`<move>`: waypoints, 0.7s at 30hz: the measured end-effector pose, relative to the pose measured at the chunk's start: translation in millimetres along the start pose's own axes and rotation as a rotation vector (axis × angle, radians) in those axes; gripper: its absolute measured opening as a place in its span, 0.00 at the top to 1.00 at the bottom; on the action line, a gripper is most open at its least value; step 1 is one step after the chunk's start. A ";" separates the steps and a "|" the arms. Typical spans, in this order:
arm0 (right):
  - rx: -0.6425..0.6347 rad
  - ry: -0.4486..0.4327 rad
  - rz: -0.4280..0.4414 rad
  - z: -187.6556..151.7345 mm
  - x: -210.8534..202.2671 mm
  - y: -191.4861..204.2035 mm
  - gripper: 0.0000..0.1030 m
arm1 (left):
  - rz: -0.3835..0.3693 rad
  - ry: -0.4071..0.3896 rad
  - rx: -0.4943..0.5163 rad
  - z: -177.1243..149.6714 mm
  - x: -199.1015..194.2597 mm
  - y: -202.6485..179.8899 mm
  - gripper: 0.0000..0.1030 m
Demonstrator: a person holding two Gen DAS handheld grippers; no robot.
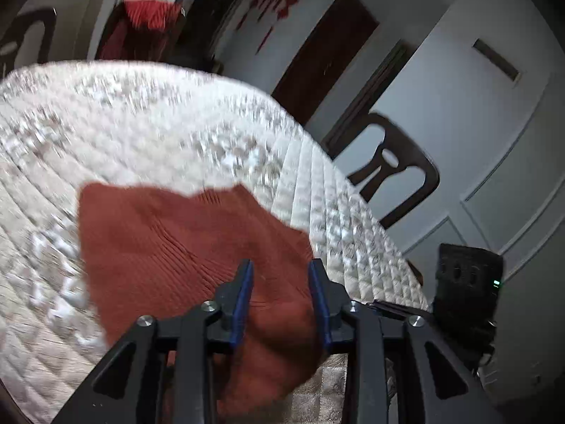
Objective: Fold small clothes
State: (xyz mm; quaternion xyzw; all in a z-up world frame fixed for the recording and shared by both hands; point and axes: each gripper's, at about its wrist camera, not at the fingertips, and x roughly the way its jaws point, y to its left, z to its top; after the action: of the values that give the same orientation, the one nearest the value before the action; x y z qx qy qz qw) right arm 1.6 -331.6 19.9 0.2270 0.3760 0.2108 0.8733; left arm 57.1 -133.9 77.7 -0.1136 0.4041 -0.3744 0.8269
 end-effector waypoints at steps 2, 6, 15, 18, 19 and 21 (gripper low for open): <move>0.027 -0.013 0.037 1.5 -2.1 0.3 0.60 | 0.018 -0.045 0.000 1.2 -17.4 4.0 0.65; 0.097 -0.006 0.132 3.8 0.1 0.0 0.58 | 0.131 -0.106 -0.013 -0.9 -36.6 23.2 0.65; 0.289 0.027 0.283 13.4 6.9 -5.0 0.41 | 0.196 -0.057 -0.002 -27.6 -27.0 41.3 0.65; 0.269 0.066 0.210 17.1 14.6 -0.2 0.41 | 0.194 -0.058 0.013 -27.7 -20.8 36.8 0.65; 0.267 0.084 0.176 17.8 19.4 1.0 0.41 | 0.193 -0.059 0.016 -27.9 -20.2 36.7 0.65; 0.278 0.109 0.147 18.0 28.1 0.9 0.41 | 0.196 -0.059 0.026 -29.0 -19.3 35.9 0.65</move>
State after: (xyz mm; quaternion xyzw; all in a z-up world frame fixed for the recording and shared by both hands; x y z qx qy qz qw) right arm 32.7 -320.0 15.7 0.3609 0.4305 0.2321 0.7941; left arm 46.6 -91.9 52.6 -0.0740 0.3837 -0.2934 0.8725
